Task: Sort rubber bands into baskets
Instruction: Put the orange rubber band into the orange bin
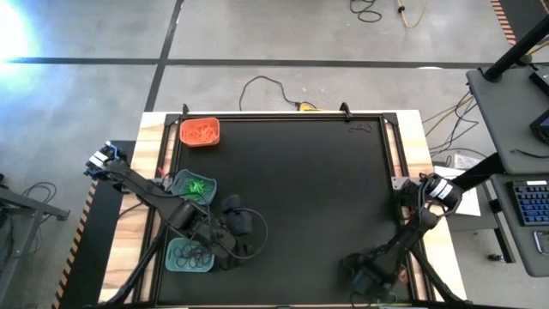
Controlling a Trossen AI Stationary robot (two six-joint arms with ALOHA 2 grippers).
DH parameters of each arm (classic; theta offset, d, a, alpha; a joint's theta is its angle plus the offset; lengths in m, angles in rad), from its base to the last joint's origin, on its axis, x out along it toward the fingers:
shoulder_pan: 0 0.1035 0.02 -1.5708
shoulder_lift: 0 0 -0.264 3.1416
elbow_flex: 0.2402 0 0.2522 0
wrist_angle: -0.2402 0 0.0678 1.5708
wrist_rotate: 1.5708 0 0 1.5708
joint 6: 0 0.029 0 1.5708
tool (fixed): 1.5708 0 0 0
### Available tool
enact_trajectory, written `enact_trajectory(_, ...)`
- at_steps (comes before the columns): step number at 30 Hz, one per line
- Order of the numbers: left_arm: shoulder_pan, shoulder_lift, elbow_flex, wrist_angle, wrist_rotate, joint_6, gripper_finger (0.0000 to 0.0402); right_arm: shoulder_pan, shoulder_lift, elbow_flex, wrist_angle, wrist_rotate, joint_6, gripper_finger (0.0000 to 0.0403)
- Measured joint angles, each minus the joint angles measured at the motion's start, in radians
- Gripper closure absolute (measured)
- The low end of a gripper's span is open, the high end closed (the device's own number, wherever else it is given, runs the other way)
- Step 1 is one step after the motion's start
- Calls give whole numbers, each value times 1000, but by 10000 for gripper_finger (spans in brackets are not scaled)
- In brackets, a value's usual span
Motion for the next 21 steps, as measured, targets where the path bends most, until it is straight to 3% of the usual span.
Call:
enact_trajectory(5, 0, -47, -32, -15, -19, 0, 75, -116, -2, 166, -175, 179, -151, 393)
enact_trajectory(11, 0, -165, -97, -32, -28, -40, 75, -312, -3, 303, -164, 465, -357, 393)
enact_trajectory(15, 0, -252, -165, -31, -31, -98, 75, -447, -3, 338, -31, 625, -533, 393)
enact_trajectory(21, -2, -343, -291, 16, -38, -193, 75, -611, -3, 305, 376, 674, -756, 394)
